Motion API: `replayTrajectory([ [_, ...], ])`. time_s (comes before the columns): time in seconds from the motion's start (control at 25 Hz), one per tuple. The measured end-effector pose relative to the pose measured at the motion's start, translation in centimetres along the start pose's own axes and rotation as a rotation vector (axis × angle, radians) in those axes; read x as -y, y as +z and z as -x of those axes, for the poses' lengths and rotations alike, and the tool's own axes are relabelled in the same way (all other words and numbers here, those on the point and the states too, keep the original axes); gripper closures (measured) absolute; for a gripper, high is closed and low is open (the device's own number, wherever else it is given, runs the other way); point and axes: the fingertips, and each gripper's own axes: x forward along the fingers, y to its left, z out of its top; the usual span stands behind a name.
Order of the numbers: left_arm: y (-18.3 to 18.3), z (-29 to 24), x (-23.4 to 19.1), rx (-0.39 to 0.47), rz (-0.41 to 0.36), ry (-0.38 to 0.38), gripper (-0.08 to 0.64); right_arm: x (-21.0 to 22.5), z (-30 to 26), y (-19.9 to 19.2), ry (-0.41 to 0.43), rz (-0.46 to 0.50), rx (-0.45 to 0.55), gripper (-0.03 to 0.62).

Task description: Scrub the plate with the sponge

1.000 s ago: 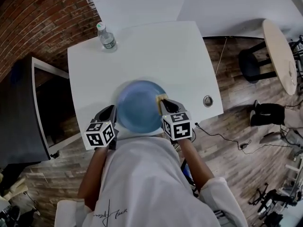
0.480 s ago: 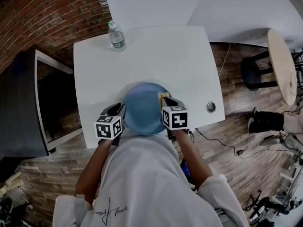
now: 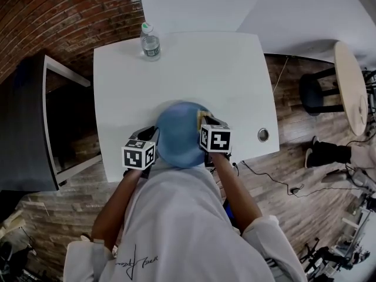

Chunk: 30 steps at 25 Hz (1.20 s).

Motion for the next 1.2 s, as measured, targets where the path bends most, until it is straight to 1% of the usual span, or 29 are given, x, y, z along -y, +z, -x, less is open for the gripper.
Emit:
replayTrajectory([
  [0.32, 0.4, -0.2, 0.0, 0.000, -0.007, -0.012, 0.511, -0.1, -0.9, 0.1, -0.010, -0.009, 0.003, 0.572],
  [0.48, 0.4, -0.1, 0.1, -0.001, -0.015, -0.011, 0.511, -0.7, -1.3, 0.5, 0.003, 0.017, 0.015, 0.572],
  [1.04, 0.3, 0.0, -0.1, 0.000, -0.003, 0.009, 0.514, -2.5, -2.3, 1.4, 0.045, 0.084, 0.023, 0.571],
  [1.2, 0.3, -0.1, -0.1, -0.002, -0.001, 0.013, 0.514, -2.8, -2.5, 1.5, 0.058, 0.090, 0.020, 0.571],
])
